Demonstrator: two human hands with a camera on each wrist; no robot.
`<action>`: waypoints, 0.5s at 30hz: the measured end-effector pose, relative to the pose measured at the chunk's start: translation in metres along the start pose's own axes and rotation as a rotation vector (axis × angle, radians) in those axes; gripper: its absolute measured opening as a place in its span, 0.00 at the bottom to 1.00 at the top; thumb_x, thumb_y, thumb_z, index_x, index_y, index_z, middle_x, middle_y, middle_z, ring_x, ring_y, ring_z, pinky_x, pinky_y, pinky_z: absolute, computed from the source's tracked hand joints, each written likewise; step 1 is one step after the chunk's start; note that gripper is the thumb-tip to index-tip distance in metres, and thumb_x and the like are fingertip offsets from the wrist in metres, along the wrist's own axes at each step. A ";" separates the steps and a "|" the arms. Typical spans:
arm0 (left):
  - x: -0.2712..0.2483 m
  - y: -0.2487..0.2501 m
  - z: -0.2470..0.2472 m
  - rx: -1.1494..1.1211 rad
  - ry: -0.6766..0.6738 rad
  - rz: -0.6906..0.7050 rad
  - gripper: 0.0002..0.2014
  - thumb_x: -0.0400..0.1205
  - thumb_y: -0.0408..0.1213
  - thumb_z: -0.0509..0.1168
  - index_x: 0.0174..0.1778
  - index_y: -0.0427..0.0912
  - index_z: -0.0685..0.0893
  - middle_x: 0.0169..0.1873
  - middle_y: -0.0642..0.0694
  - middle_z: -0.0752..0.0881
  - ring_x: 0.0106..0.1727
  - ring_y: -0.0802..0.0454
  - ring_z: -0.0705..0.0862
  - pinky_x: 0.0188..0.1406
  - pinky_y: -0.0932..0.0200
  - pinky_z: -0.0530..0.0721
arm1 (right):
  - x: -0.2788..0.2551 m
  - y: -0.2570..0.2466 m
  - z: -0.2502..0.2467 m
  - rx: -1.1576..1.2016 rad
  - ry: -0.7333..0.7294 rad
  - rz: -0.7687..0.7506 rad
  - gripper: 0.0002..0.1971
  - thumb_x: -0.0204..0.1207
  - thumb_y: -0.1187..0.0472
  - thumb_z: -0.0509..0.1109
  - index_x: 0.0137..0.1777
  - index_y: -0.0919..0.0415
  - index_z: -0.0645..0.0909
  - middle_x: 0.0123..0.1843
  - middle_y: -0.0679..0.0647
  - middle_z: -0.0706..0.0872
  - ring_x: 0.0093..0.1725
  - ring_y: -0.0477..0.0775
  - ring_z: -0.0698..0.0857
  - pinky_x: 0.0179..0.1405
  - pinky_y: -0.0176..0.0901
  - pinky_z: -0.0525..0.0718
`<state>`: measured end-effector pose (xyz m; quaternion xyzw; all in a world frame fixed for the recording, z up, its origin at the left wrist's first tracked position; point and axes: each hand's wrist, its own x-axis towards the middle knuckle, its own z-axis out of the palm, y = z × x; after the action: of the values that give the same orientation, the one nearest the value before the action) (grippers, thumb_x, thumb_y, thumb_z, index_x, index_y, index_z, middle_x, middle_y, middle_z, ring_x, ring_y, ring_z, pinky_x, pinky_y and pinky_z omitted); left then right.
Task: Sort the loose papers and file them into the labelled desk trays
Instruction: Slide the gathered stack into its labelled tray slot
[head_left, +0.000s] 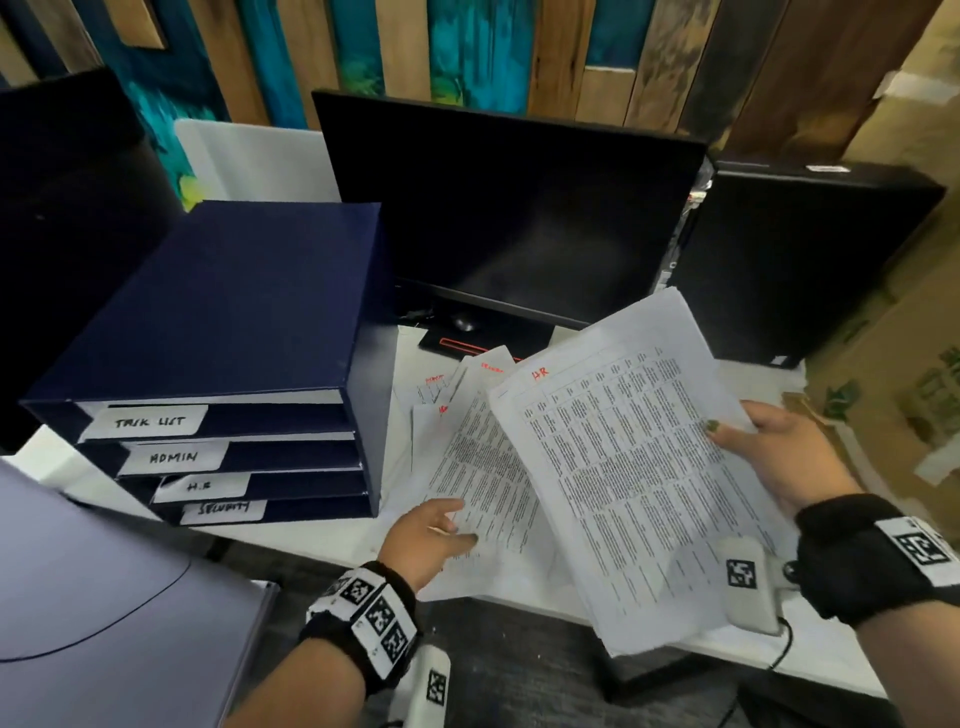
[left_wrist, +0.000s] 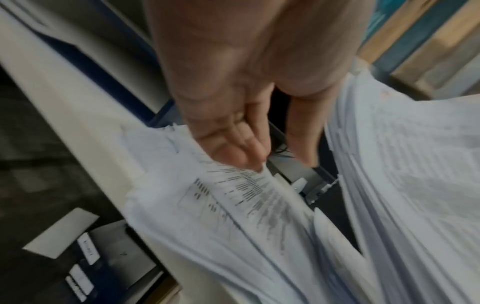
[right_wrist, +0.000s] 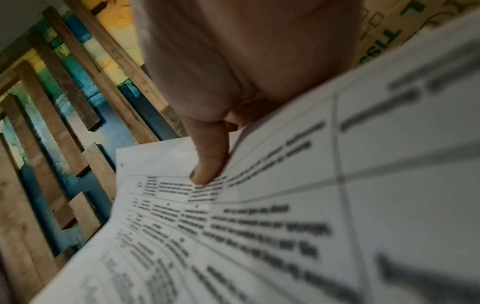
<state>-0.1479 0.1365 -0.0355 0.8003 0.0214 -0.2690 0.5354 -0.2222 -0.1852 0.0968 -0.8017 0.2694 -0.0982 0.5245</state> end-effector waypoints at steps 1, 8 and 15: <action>-0.004 0.005 -0.002 -0.037 -0.087 0.074 0.29 0.72 0.35 0.76 0.67 0.53 0.76 0.55 0.51 0.80 0.50 0.57 0.82 0.46 0.66 0.81 | -0.001 0.001 0.006 0.014 -0.029 0.012 0.03 0.74 0.61 0.73 0.44 0.53 0.87 0.44 0.57 0.91 0.47 0.62 0.89 0.52 0.57 0.85; -0.044 0.017 -0.043 -0.452 -0.264 0.168 0.25 0.73 0.41 0.73 0.66 0.44 0.79 0.63 0.46 0.85 0.62 0.49 0.85 0.62 0.48 0.83 | -0.036 -0.011 0.068 0.229 -0.274 0.051 0.15 0.65 0.60 0.78 0.53 0.56 0.86 0.50 0.60 0.91 0.50 0.67 0.89 0.59 0.67 0.82; -0.073 -0.026 -0.132 -0.546 -0.121 -0.005 0.23 0.74 0.46 0.63 0.62 0.39 0.81 0.55 0.39 0.89 0.56 0.39 0.87 0.61 0.38 0.82 | -0.068 -0.005 0.161 0.355 -0.429 0.081 0.44 0.36 0.40 0.88 0.56 0.59 0.86 0.53 0.61 0.90 0.53 0.64 0.89 0.60 0.63 0.82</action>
<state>-0.1651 0.2804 0.0131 0.6089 0.0629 -0.3018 0.7309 -0.2065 -0.0206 0.0403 -0.6884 0.1628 0.0493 0.7051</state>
